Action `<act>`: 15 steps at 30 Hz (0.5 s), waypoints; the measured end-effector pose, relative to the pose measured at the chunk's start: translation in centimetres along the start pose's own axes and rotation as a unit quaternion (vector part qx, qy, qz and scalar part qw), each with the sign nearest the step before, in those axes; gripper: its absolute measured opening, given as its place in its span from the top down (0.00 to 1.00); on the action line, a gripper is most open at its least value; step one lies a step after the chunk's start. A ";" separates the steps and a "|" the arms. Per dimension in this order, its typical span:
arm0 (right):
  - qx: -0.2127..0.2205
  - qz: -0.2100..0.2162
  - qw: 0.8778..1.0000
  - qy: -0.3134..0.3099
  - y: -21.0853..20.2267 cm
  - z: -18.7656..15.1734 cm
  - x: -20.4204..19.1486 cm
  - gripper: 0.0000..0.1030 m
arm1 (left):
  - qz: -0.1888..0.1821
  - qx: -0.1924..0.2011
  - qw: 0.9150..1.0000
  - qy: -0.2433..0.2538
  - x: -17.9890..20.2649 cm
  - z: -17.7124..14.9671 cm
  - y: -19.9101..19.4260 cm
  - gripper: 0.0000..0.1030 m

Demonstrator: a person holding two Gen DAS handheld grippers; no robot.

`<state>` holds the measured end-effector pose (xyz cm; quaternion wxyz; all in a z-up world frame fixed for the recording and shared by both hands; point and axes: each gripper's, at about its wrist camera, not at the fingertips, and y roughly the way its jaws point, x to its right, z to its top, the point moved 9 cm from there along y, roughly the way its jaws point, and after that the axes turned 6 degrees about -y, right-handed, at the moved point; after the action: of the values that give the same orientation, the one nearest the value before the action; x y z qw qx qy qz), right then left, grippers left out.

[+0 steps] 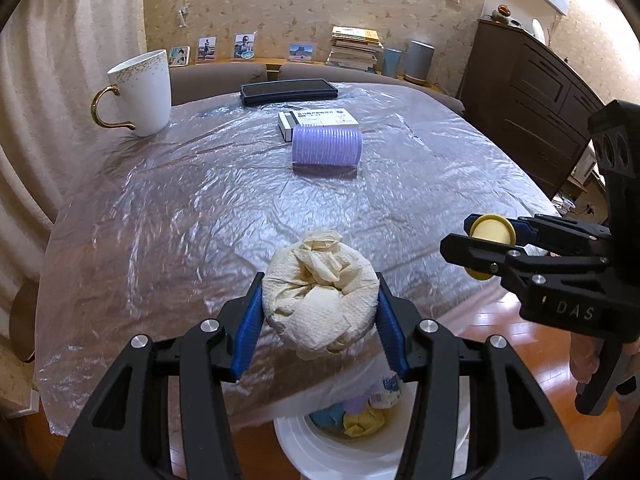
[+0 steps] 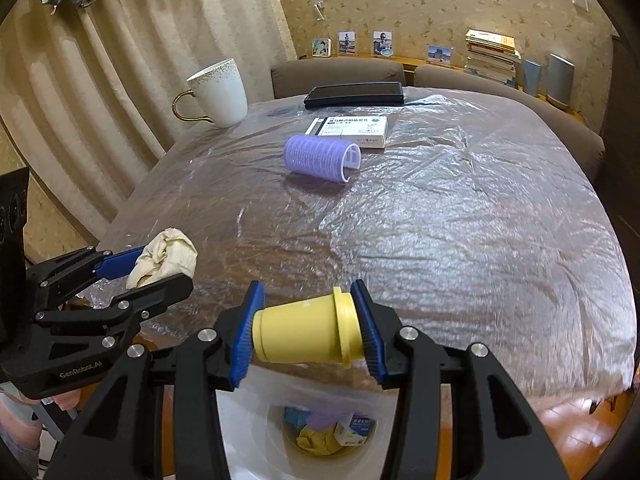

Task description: Collect trash

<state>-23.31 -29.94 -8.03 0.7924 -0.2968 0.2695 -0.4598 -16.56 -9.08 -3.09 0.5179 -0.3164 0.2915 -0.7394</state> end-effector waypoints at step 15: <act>-0.007 0.003 1.000 0.016 -1.5 -3.1 -1.7 0.57 | -0.022 -0.014 0.999 0.026 0.6 -3.1 -1.9 0.49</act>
<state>-27.11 -29.75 -8.80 0.7873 -0.2939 0.2866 -0.4601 -20.24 -8.76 -3.50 0.4893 -0.3103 0.3081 -0.7546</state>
